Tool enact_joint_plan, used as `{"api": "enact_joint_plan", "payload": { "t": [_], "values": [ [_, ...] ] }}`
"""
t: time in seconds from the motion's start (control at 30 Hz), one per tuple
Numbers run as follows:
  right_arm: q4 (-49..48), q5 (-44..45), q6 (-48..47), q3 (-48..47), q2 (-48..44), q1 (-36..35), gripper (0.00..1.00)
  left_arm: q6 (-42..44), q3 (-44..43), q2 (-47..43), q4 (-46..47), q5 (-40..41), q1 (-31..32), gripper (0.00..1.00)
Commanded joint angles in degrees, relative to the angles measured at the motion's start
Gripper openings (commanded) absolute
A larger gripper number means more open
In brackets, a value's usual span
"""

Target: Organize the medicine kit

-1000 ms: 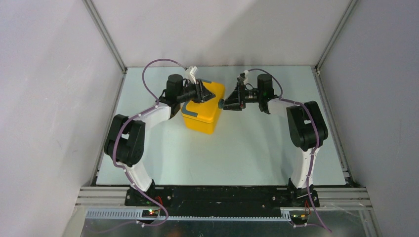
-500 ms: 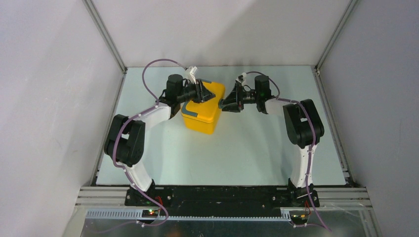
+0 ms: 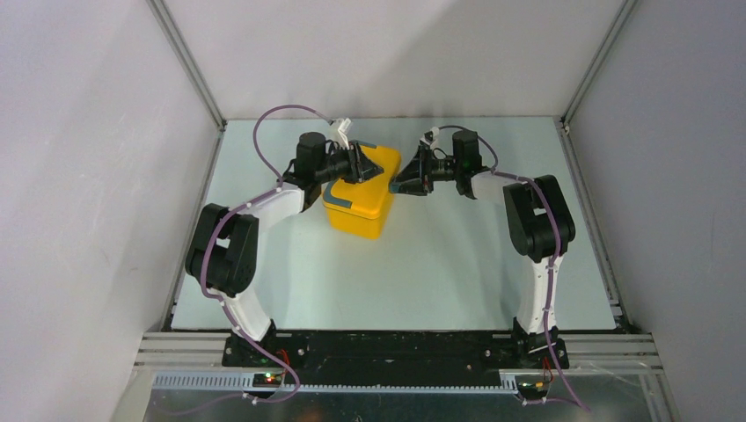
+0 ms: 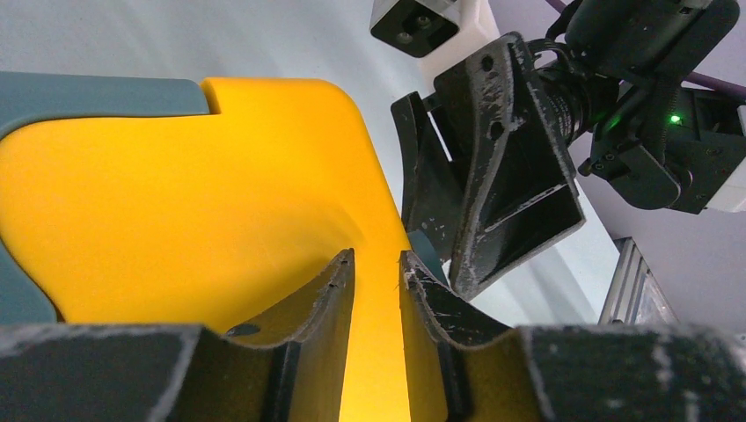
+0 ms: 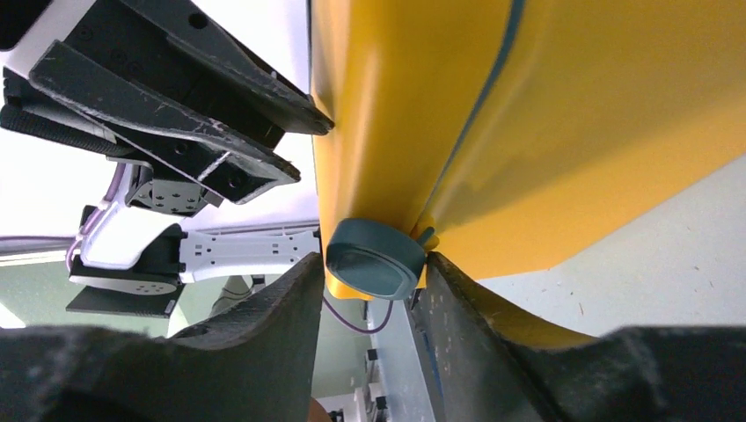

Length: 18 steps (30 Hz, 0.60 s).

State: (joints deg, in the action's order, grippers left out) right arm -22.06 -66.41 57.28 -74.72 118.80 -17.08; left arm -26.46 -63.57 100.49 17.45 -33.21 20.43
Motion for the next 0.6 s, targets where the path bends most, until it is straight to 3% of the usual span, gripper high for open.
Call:
{"api": "enact_joint_plan", "payload": {
  "t": [0.0,0.43,0.57],
  "values": [
    [2.86,0.88,-1.91,-2.62,-0.06,-0.12,0.49,2.99,3.63,3.83,-14.47,2.09,0.93,0.34],
    [5.73,0.73,-4.72,-1.92,-0.39,0.25,0.30,2.99,3.51,4.14,-14.46,2.04,0.98,0.34],
    [4.42,0.19,-4.69,-1.23,-0.02,0.14,0.30,2.84,3.63,4.34,-14.46,1.79,0.93,0.34]
  ]
}}
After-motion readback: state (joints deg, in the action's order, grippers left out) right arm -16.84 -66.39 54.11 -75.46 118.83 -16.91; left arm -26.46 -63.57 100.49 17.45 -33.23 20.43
